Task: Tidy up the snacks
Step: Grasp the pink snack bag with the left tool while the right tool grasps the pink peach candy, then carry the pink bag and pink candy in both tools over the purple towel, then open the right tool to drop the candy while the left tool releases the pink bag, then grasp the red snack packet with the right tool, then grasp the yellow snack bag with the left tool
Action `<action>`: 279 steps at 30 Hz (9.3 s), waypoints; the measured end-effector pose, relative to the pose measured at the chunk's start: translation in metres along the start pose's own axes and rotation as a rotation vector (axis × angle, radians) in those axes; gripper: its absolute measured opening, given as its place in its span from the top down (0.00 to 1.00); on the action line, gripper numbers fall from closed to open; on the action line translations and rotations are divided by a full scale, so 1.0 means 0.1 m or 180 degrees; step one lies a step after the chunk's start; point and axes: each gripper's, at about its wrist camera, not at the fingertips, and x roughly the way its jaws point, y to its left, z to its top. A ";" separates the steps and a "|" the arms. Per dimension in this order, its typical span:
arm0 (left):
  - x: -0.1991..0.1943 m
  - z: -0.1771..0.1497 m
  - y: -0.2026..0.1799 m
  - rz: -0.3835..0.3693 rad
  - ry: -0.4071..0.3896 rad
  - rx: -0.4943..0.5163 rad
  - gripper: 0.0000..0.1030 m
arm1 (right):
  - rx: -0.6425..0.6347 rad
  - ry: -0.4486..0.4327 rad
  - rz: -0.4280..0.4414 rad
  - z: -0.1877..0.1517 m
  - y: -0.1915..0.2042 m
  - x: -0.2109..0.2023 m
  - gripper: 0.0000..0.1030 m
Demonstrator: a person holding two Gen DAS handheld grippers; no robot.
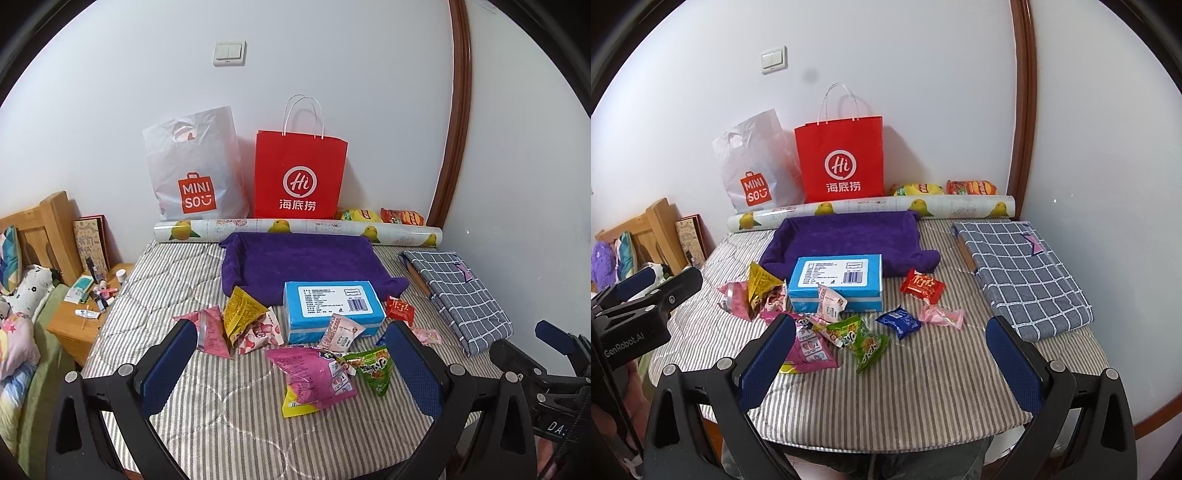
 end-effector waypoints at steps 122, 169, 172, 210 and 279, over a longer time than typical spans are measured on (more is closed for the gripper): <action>1.33 0.62 0.71 -0.0413 0.0614 -0.0221 0.52 | 0.0077 0.0179 0.0178 0.74 -0.19 1.44 0.36; 3.81 1.34 0.76 -0.0407 0.1297 -0.0390 0.52 | -0.0063 0.0726 0.0605 1.83 -0.06 4.01 0.36; 3.88 1.26 0.78 -0.0402 0.1358 -0.0405 0.52 | -0.0074 0.0914 0.0596 1.73 -0.08 4.19 0.36; 3.92 1.25 0.65 -0.0413 0.1526 -0.0161 0.25 | -0.0302 0.0797 0.0298 1.70 0.08 3.92 0.22; 2.20 0.07 0.86 0.0042 0.1218 -0.0057 0.25 | 0.0709 0.1009 0.0356 0.18 -0.96 2.06 0.47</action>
